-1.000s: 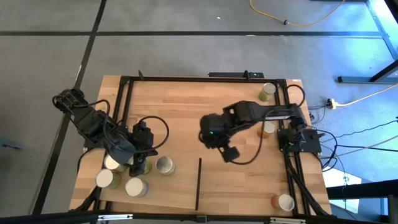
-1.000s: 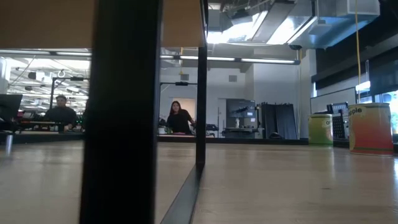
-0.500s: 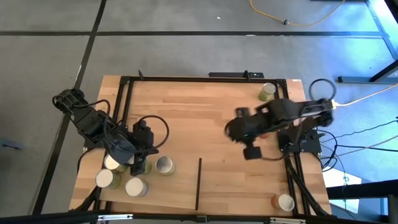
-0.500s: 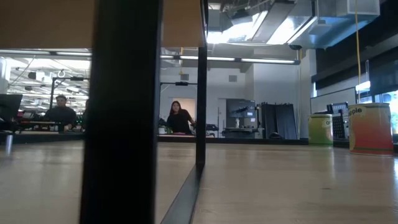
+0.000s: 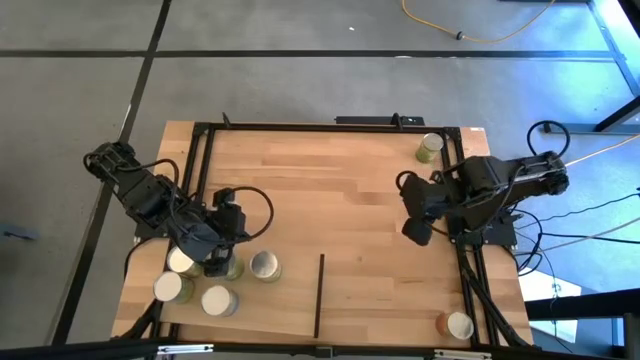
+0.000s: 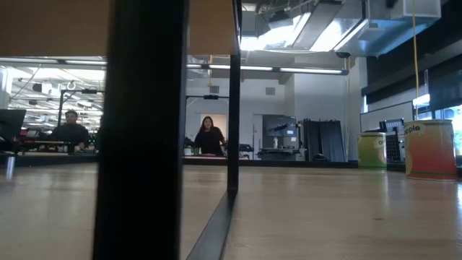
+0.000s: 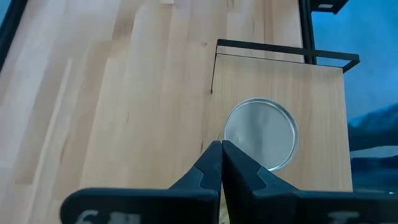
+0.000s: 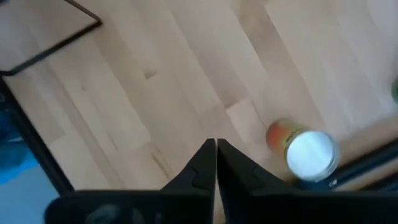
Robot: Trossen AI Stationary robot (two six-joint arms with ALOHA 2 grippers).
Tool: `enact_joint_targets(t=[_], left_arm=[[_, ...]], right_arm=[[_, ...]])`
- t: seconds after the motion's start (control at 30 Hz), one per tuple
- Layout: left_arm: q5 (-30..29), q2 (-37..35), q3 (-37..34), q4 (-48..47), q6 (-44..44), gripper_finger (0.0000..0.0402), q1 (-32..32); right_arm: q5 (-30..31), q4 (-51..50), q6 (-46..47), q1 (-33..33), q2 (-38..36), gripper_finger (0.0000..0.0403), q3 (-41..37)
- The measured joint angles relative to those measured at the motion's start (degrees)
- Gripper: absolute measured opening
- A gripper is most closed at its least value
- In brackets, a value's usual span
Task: Pick and place cans onto a shelf
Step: Put the top canned pineapple on the shelf
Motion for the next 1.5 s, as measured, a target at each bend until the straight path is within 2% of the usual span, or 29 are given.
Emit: enact_joint_targets(t=[0.17, 0.4, 0.8, 1.17, 1.5], left_arm=[[0.0, 0.0, 0.0, 0.5, -1.0, 0.0, 1.3], [-0.1, 0.0, 0.0, 0.8, -4.0, 0.0, 4.0], [0.0, 0.0, 0.0, 1.8, -4.8, 0.0, 6.4], [0.0, 0.0, 0.0, 2.1, -4.9, 0.0, 8.9], [0.1, 0.0, 0.0, 2.2, -4.9, 0.0, 9.8]], right_arm=[[2.2, 0.0, 5.3, -1.6, -0.3, 0.0044, -3.7], [3.2, 0.1, 10.4, -7.8, -0.5, 0.0084, -10.8], [-4.3, 0.6, 9.9, -17.3, -7.9, 0.0096, -29.3], [-5.9, 15.7, -2.2, -20.2, -9.8, 0.0096, -39.0], [-5.9, 15.7, -5.1, -23.4, -9.8, 0.0096, -42.4]])
